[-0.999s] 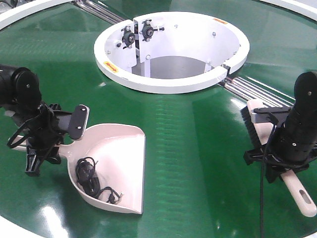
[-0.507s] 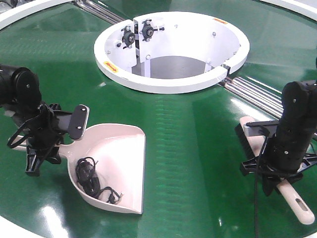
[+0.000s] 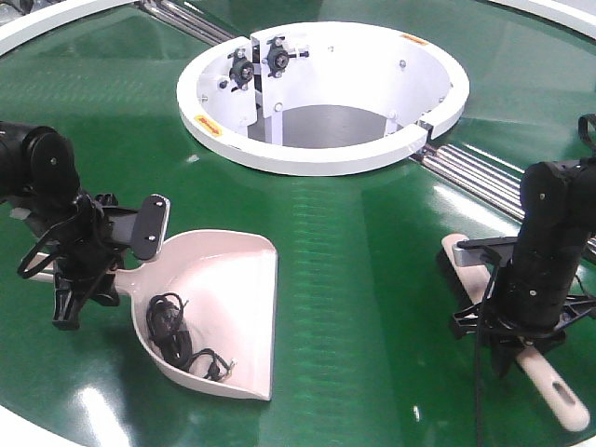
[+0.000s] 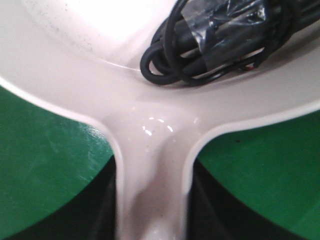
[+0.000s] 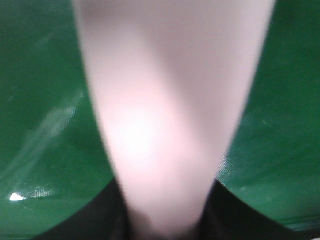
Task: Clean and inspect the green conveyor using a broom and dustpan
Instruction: 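Move the brush back beside the dustpan and lower it, then release the brush and dustpan and lift both grippers away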
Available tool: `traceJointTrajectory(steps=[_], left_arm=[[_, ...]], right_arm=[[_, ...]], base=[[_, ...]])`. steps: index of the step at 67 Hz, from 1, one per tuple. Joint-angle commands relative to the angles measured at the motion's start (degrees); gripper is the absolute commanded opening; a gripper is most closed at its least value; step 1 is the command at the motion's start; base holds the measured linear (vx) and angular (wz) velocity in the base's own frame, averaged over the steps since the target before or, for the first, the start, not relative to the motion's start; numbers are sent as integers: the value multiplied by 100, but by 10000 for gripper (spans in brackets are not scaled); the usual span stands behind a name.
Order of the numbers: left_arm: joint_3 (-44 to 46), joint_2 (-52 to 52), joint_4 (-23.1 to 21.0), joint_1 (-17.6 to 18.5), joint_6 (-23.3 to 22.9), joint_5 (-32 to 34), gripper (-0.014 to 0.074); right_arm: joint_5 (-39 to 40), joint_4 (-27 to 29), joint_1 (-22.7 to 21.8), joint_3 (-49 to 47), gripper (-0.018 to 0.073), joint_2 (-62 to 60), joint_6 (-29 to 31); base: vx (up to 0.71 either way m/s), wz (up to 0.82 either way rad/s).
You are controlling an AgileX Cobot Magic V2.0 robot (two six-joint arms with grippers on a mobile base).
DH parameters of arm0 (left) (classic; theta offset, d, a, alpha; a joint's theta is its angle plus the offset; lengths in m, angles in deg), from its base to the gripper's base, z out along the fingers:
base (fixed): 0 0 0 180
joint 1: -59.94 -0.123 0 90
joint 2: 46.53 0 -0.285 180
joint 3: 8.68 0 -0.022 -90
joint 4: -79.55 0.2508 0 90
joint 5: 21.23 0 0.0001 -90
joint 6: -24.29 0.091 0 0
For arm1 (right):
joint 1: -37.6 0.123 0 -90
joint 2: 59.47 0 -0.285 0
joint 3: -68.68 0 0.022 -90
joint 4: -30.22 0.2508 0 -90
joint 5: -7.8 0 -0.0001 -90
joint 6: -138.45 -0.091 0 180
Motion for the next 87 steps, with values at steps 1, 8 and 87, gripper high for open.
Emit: traceJointTrajectory(steps=[1,8,87], left_arm=[[137,-233,56,26,-68,318,43],[137,-233,152,26,-68,240,109],[137,-2858,-1695,26,-1690,-793,526]], right_arm=[[-159,-16,-26,-131,312,-219,104],[-172,-16,-26,-131,398,-228,121],[1365,-21,-26,-131,525,-3714,130]], base=[[0,0],[0,0],[0,0]])
